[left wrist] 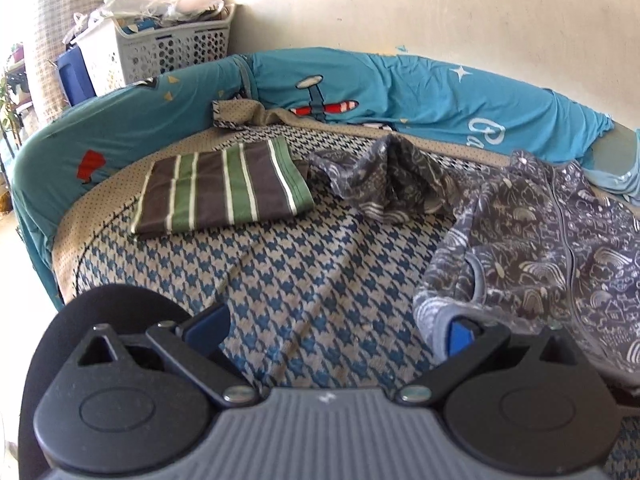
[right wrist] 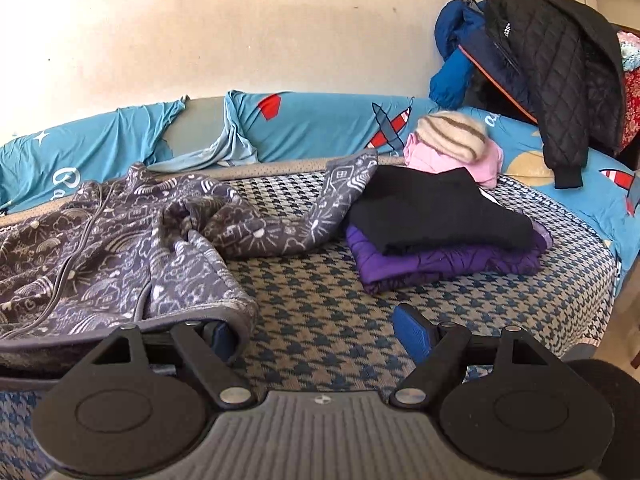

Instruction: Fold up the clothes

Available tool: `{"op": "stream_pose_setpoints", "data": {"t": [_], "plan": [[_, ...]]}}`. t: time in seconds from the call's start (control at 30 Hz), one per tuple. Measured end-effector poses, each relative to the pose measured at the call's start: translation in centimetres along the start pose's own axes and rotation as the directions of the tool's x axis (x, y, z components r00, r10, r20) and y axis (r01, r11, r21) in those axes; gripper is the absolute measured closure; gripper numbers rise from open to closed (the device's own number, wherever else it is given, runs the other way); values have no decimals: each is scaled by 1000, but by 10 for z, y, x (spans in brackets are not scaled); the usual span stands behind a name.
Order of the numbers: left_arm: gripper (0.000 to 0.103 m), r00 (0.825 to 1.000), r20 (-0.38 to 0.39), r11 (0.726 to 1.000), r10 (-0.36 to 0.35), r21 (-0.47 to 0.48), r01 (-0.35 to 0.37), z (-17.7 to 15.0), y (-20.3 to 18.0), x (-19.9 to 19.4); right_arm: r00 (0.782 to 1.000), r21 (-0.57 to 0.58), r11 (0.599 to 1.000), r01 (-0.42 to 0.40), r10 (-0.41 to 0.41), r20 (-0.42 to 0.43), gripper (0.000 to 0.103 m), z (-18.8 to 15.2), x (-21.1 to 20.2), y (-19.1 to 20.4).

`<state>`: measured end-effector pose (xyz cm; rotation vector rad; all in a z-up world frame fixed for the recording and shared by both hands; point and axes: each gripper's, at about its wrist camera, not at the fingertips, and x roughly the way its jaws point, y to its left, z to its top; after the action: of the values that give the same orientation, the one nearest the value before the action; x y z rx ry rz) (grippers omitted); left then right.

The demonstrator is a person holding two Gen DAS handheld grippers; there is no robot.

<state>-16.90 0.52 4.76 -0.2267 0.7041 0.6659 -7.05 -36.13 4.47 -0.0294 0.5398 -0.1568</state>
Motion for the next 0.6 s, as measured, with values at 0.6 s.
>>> {"op": "stream_pose_setpoints", "data": {"t": [0.6], "plan": [[0, 997, -71, 988, -35, 145, 46, -12, -16, -9, 995, -111, 994, -5, -6, -96, 22, -17, -20, 7]]}}
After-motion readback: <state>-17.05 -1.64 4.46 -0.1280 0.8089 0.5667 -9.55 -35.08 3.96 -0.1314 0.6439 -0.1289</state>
